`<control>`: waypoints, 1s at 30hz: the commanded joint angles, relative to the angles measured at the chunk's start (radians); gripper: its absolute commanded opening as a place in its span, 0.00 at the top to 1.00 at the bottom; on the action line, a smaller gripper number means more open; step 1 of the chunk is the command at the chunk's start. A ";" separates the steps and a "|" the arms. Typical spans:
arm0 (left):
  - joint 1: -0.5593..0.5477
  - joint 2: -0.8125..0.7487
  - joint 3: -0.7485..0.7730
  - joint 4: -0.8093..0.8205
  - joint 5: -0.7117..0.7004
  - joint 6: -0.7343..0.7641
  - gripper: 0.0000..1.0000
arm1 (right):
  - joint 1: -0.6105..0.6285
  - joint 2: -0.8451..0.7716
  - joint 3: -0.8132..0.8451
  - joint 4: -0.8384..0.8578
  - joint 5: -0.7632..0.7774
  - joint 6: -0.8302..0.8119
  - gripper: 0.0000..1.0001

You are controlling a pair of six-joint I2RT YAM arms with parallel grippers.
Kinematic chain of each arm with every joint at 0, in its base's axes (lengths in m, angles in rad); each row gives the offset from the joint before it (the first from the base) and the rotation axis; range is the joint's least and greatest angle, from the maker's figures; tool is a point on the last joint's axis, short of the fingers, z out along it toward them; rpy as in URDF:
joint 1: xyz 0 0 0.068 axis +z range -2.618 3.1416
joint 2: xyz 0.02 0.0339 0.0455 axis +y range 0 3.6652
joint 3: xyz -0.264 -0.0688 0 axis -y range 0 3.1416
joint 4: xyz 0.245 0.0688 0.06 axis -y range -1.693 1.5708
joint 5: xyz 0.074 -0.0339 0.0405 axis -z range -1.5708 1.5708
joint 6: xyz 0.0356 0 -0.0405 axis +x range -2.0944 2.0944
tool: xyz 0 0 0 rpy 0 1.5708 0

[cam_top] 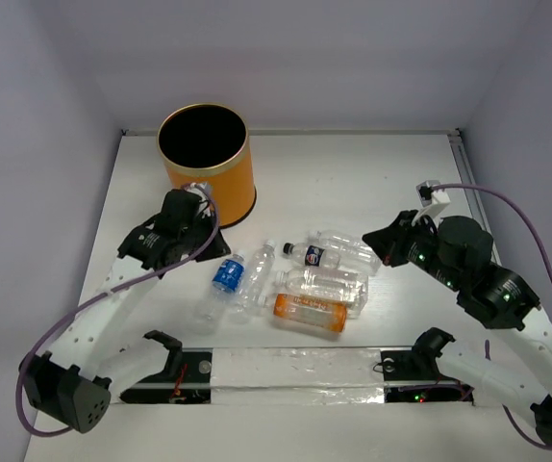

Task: Put the plastic bottles in the bin

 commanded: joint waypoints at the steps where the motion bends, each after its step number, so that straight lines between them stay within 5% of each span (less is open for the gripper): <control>1: -0.022 0.062 0.047 -0.146 -0.109 0.053 0.93 | 0.003 -0.007 -0.028 0.021 -0.060 0.018 1.00; 5: -0.112 0.152 0.064 -0.212 -0.240 0.058 0.89 | 0.003 -0.019 -0.077 0.032 -0.065 0.024 1.00; 8: -0.134 0.181 0.063 -0.223 -0.268 0.051 0.70 | 0.003 -0.031 -0.099 0.050 -0.106 0.021 0.89; 10: -0.134 0.189 0.058 -0.214 -0.284 0.051 0.49 | 0.003 -0.031 -0.116 0.065 -0.128 0.015 0.67; 12: -0.134 0.203 0.053 -0.194 -0.288 0.051 0.41 | 0.003 -0.028 -0.134 0.088 -0.149 0.015 0.41; 15: -0.134 0.252 0.046 -0.156 -0.294 0.053 0.32 | 0.003 -0.014 -0.150 0.113 -0.203 0.021 0.24; 21: -0.134 0.336 0.032 -0.091 -0.294 0.076 0.28 | 0.003 0.000 -0.156 0.115 -0.221 0.003 0.14; 30: -0.134 0.439 0.027 -0.025 -0.340 0.107 0.27 | 0.003 0.030 -0.145 0.119 -0.252 -0.014 0.13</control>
